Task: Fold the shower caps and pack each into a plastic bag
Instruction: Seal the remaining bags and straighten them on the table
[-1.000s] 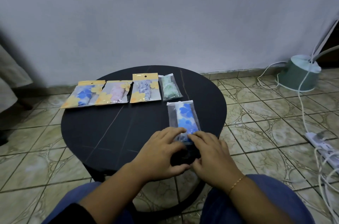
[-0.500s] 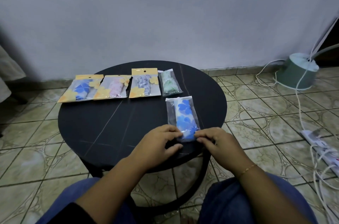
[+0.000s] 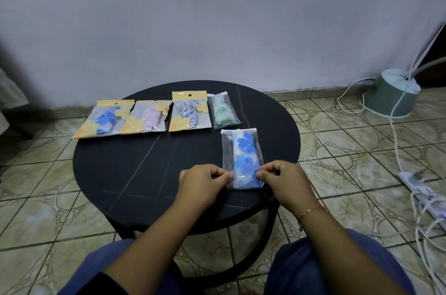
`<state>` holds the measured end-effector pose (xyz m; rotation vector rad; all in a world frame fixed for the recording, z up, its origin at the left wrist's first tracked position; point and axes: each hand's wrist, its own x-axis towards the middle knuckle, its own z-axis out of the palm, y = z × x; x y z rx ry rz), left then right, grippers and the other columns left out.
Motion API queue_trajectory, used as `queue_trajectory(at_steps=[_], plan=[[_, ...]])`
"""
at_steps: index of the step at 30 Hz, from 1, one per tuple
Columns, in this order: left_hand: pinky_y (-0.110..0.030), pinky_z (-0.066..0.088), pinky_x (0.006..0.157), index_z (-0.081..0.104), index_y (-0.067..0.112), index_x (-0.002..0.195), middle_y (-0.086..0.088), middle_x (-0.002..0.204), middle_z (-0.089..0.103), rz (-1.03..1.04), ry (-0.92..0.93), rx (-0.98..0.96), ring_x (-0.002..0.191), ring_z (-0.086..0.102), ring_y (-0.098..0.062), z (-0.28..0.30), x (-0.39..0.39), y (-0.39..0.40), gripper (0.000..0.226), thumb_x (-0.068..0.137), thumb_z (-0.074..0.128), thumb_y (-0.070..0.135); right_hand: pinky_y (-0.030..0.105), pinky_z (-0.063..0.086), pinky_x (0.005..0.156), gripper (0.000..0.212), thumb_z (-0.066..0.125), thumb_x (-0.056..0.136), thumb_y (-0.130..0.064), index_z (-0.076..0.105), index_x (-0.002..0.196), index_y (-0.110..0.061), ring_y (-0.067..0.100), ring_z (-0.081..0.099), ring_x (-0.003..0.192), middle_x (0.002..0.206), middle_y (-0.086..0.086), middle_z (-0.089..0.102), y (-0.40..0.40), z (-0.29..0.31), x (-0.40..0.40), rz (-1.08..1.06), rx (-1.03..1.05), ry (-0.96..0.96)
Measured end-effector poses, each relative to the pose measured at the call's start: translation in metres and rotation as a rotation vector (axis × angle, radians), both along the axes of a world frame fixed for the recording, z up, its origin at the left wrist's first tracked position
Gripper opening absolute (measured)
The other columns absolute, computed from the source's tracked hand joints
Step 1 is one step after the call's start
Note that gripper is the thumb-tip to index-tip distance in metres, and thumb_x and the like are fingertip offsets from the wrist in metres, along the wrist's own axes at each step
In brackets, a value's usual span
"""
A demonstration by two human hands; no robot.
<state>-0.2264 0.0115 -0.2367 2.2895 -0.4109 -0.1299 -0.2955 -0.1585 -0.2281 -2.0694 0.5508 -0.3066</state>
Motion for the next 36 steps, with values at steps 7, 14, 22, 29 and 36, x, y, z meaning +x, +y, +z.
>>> queue_trajectory(at_steps=[7,14,22,29,36], plan=[[-0.026,0.025,0.085,0.062,0.033,0.084,0.014,0.078,0.065,-0.008,-0.218,0.194,0.088,0.053,-0.005,-0.001,-0.003,-0.006,0.025,0.092,0.048,0.052,0.033,0.044,0.085,0.01,0.056,0.091,-0.028,0.061,0.086,-0.022,0.023,0.052,0.099,0.094,0.002,0.065,0.005,-0.005,0.006,0.037,-0.381,0.159],[-0.025,0.022,0.081,0.06,0.035,0.085,0.018,0.081,0.066,-0.067,-0.015,-0.044,0.092,0.052,0.007,0.002,-0.002,-0.001,0.026,0.071,0.074,0.051,0.023,0.041,0.064,0.012,0.062,0.089,-0.019,0.06,0.078,-0.016,0.015,0.056,0.078,0.079,-0.002,0.063,-0.002,-0.003,0.001,0.09,-0.096,0.037],[-0.023,0.019,0.081,0.062,0.036,0.066,0.017,0.087,0.066,-0.073,0.008,-0.008,0.104,0.049,-0.004,0.004,0.002,0.001,0.018,0.074,0.075,0.045,0.012,0.044,0.068,0.01,0.073,0.079,-0.012,0.068,0.088,-0.013,0.01,0.057,0.076,0.082,0.003,0.066,-0.009,0.003,-0.009,0.188,0.128,0.035],[-0.031,0.025,0.087,0.059,0.035,0.068,0.021,0.09,0.063,-0.141,-0.096,-0.1,0.098,0.053,0.0,0.001,0.0,0.0,0.017,0.078,0.073,0.039,0.019,0.037,0.059,0.017,0.064,0.088,-0.02,0.062,0.072,-0.012,0.007,0.048,0.063,0.066,-0.005,0.057,-0.006,0.002,-0.007,0.144,-0.047,0.044],[-0.043,0.043,0.095,0.064,0.036,0.069,0.016,0.075,0.068,-0.052,0.012,-0.128,0.087,0.061,-0.007,-0.003,0.002,-0.003,0.014,0.08,0.071,0.042,0.026,0.042,0.066,0.021,0.064,0.088,-0.019,0.06,0.067,-0.019,0.009,0.052,0.069,0.07,-0.006,0.06,-0.005,-0.002,-0.006,0.103,-0.039,0.022]])
